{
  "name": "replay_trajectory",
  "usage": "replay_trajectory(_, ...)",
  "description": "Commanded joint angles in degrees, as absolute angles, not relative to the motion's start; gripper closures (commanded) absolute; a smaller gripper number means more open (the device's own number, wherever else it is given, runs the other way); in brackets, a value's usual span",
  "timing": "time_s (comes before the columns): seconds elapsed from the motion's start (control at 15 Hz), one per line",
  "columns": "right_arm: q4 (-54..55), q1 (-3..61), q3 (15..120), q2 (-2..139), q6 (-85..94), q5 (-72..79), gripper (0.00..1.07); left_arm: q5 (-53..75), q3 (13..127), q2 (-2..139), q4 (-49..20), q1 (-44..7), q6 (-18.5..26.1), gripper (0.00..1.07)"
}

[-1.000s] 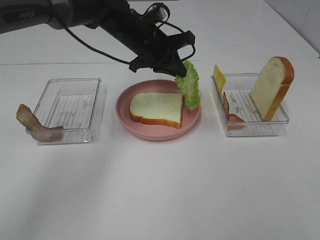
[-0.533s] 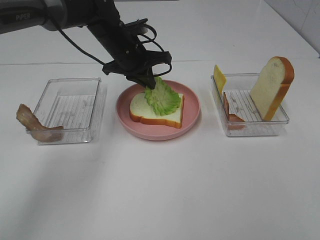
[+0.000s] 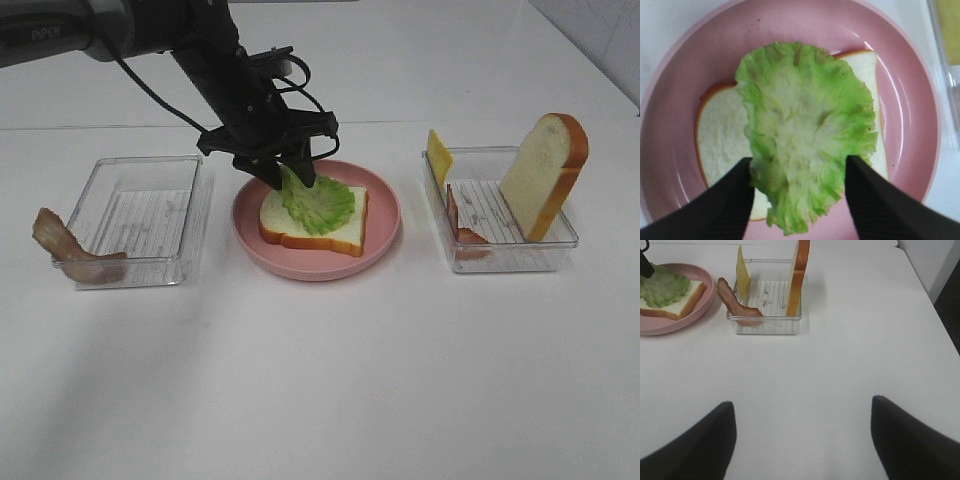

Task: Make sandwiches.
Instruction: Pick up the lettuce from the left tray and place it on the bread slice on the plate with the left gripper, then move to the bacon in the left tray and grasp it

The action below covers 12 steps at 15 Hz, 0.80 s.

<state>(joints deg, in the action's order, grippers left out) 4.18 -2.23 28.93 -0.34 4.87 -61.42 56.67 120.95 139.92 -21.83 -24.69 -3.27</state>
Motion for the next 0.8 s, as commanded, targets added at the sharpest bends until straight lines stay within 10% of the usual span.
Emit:
replay_trajectory(0.07,4.1,-2.6,29.0,-1.0,4.9,-60.8,0.36,59.4,121.5,139.7,-21.7,-24.8,-3.3,0.31)
replay_trajectory(0.8,4.1,-2.6,29.0,-1.0,4.9,-60.8,0.36,73.9,131.7,136.4,-0.7,-24.4,-4.1,0.31)
